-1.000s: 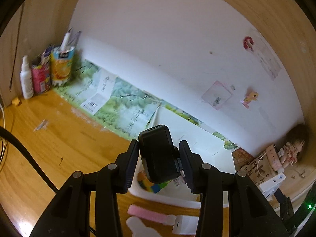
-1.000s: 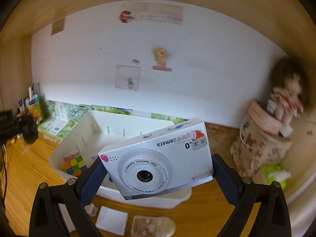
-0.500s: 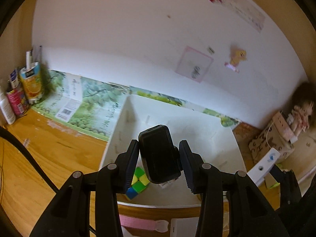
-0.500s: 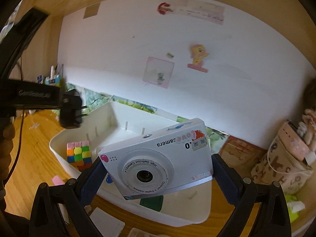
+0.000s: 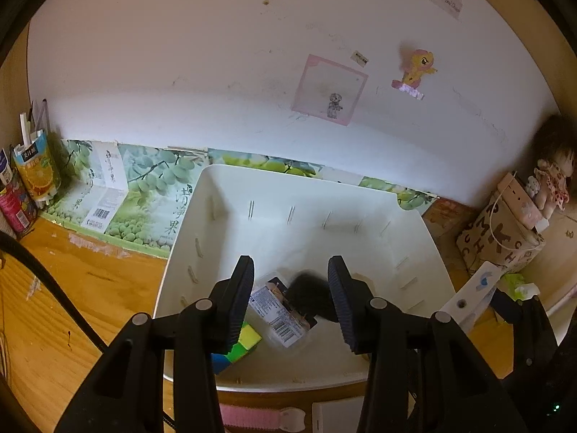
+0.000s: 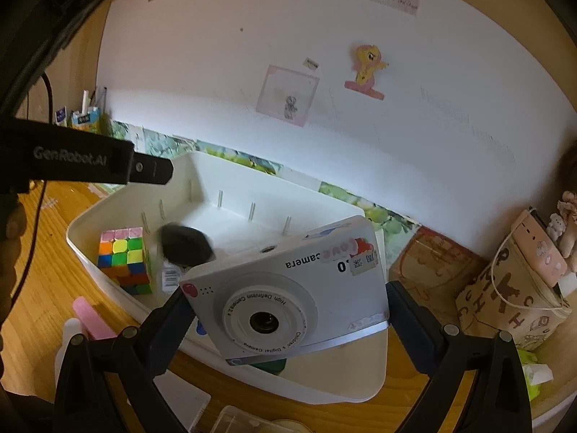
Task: Organize rigid objects
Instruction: 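Open the left tool dropping the charger while the right tool drops the photo device into the bin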
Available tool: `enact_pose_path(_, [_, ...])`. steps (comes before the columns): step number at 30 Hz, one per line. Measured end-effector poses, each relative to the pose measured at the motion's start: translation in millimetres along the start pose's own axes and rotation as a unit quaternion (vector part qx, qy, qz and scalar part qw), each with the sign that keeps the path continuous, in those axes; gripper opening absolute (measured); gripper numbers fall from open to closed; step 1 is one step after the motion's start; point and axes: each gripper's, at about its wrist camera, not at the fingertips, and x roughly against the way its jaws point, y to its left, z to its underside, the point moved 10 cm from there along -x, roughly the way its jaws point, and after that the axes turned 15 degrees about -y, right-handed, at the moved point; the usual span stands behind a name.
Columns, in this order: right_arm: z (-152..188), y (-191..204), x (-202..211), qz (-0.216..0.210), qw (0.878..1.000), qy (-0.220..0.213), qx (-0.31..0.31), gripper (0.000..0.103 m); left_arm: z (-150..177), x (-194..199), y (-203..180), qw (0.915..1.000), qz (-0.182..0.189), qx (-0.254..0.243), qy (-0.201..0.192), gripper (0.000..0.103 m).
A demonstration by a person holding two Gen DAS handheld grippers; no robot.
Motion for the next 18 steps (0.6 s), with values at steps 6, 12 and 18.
enact_pose_path(6, [-8.2,0.5,9.8,0.008,1.0,-0.016,0.012,0.102,-11.9,14.6,3.5,0.9997,-0.007,0.006,-0.023,0.072])
enact_pose_path(12, [-29.4,5.4,33.3,0.003,0.999,-0.051,0.015,0.102,-25.1,37.9,6.7,0.9985,-0.01,0.02,-0.051,0.078])
enact_pose_path(18, [-48.1,5.7,58.2,0.012,0.996,-0.08,0.022,0.102,-36.4,70.6,7.3,0.9958,-0.007,0.03,-0.086,0.083])
